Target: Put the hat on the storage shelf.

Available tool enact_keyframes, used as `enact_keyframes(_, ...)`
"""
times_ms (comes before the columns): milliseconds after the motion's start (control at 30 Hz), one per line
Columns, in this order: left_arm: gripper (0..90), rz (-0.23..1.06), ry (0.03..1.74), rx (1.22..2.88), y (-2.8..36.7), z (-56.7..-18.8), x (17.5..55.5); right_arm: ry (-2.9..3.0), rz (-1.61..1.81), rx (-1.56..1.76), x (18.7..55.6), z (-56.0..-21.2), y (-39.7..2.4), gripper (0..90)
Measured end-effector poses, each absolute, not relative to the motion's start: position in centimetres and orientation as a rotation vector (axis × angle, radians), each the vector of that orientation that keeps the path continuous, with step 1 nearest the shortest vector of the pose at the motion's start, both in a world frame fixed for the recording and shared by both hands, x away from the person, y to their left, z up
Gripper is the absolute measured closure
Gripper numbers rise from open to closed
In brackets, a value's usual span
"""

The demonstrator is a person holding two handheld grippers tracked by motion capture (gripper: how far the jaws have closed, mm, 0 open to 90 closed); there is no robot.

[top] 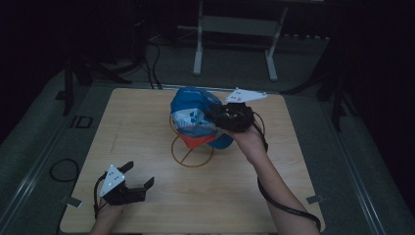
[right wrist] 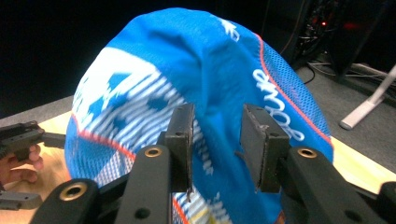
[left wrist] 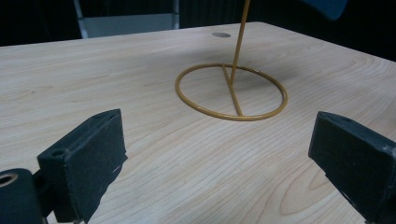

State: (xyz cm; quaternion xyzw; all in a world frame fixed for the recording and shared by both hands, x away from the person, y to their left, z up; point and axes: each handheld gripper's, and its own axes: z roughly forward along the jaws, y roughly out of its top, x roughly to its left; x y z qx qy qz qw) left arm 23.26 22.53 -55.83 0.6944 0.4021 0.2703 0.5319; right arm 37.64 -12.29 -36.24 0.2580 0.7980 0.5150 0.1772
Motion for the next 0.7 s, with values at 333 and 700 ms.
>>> enact_keyframes(333, 4.3, 0.636, 0.959, 1.661, 22.4, -55.9, 23.3, 2.245, 1.472, 0.761, 37.5, -36.6, -13.7, 59.9)
enact_keyframes(700, 4.3, 0.633, 0.962, 1.652, 22.5, -56.0, 23.3, 2.248, 1.497, 0.746, 36.3, -37.2, -15.0, 36.7)
